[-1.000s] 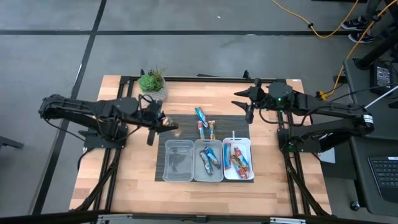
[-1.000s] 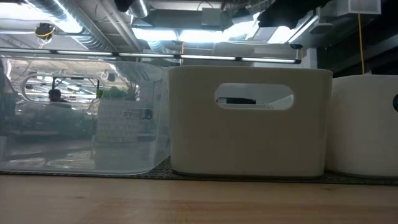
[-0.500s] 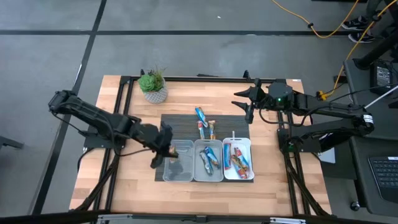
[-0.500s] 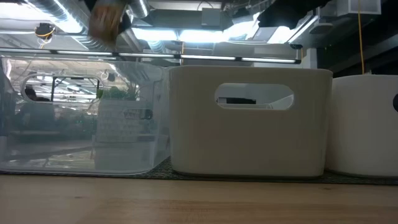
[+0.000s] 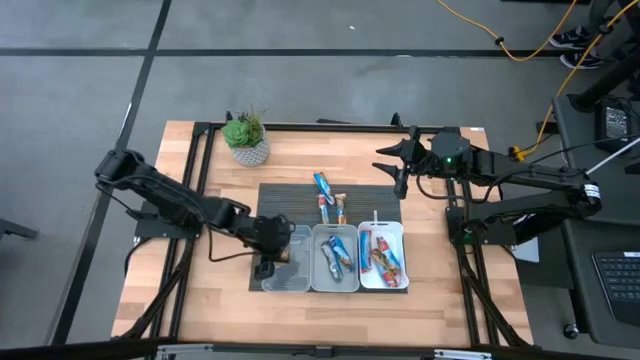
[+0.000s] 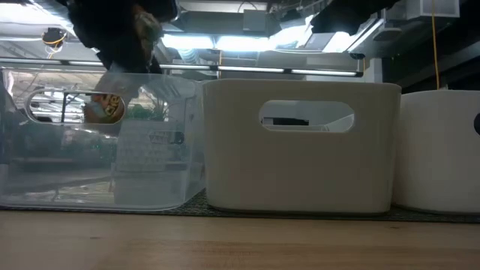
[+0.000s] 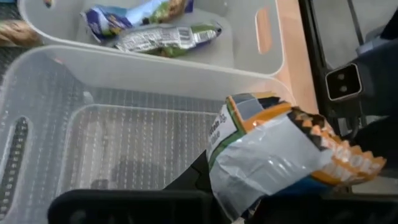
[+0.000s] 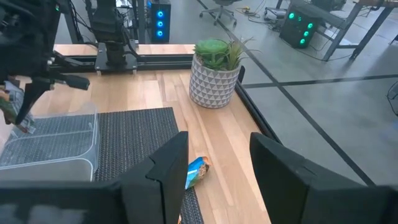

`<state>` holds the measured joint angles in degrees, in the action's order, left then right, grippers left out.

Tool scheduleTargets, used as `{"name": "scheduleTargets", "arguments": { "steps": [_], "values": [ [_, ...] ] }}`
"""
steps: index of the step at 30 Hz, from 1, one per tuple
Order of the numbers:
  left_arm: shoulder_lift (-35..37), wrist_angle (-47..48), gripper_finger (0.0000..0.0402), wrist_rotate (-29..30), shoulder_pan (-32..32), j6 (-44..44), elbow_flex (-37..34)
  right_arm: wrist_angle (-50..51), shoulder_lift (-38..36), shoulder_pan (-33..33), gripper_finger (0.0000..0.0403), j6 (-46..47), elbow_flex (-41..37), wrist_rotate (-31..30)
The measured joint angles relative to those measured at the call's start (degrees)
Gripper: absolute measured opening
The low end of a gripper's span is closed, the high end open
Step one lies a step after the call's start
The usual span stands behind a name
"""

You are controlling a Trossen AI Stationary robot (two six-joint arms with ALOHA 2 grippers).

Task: Pick and place Granola Bars by type
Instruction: Put the yellow granola bar into the transparent bin

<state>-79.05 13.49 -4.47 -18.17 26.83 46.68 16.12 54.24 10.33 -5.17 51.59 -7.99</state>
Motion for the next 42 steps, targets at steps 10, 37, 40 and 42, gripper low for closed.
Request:
{"name": "scheduleTargets", "arguments": {
  "steps": [10,37,40,42],
  "values": [
    [-0.41,0.06,0.0076,-0.58,0.67,2.93,0.00,0.07,0.00,0.00,0.0174,-0.24,0.00,0.01],
    [5.44,30.22,0.0194,6.07,19.05,-24.55,16.13,-2.23,0.02,0.00,0.0174,-5.07,0.00,1.62],
    [5.44,30.17,0.0194,5.02,22.20,-29.43,16.15,-2.23,0.02,0.00,0.0174,-4.09,0.00,1.62],
    [5.44,30.13,0.0194,4.97,24.19,-32.68,16.15,-2.21,0.02,0.00,0.0174,-4.04,0.00,1.60]
  ]
}}
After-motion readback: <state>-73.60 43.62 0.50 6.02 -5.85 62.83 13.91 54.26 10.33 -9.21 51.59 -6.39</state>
